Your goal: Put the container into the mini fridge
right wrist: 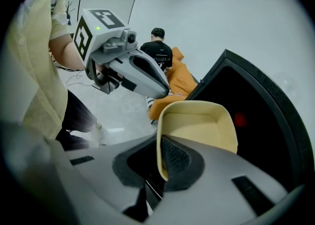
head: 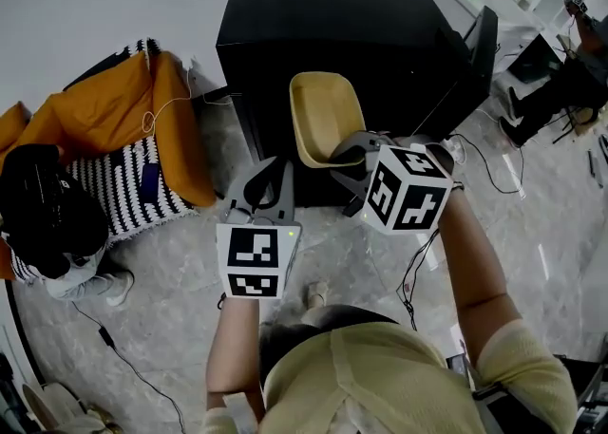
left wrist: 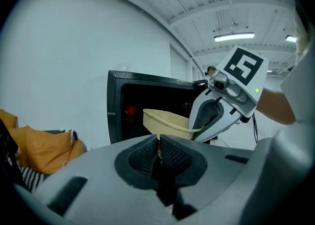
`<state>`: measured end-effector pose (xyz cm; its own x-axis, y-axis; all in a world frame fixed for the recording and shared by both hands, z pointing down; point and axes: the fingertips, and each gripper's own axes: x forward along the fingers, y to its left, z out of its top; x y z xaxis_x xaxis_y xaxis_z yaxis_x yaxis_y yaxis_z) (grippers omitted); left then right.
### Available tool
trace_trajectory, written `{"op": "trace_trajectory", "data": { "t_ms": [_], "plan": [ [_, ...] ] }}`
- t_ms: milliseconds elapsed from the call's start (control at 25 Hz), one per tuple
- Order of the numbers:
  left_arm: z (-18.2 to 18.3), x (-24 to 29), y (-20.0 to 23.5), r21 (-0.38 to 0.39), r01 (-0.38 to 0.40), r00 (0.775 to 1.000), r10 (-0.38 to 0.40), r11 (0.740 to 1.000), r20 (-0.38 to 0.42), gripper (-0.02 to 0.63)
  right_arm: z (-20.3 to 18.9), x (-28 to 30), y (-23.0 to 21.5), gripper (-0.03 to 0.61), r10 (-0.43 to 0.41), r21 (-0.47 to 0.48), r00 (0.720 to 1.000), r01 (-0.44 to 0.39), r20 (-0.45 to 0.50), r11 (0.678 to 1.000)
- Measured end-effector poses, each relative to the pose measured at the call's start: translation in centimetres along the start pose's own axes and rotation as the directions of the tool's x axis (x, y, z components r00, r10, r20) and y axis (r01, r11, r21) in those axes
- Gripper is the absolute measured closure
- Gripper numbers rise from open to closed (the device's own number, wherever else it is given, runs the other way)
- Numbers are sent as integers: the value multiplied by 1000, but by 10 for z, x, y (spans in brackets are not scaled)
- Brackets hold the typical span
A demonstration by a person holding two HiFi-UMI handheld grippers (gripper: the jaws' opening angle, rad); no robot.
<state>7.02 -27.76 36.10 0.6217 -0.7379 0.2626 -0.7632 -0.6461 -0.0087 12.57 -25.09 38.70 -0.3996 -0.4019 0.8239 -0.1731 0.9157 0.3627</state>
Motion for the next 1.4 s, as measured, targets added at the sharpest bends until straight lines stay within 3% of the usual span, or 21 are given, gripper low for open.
{"op": "trace_trajectory", "data": {
  "t_ms": [720, 1400],
  "plan": [
    [14, 26, 19, -9, -27, 999, 27, 1000, 47, 578, -6, 19, -65, 545, -121, -18, 990, 120, -73, 993],
    [32, 51, 28, -29, -55, 990, 58, 998, 128, 578, -6, 27, -92, 545, -158, -32, 983, 156, -89, 987]
  ]
}}
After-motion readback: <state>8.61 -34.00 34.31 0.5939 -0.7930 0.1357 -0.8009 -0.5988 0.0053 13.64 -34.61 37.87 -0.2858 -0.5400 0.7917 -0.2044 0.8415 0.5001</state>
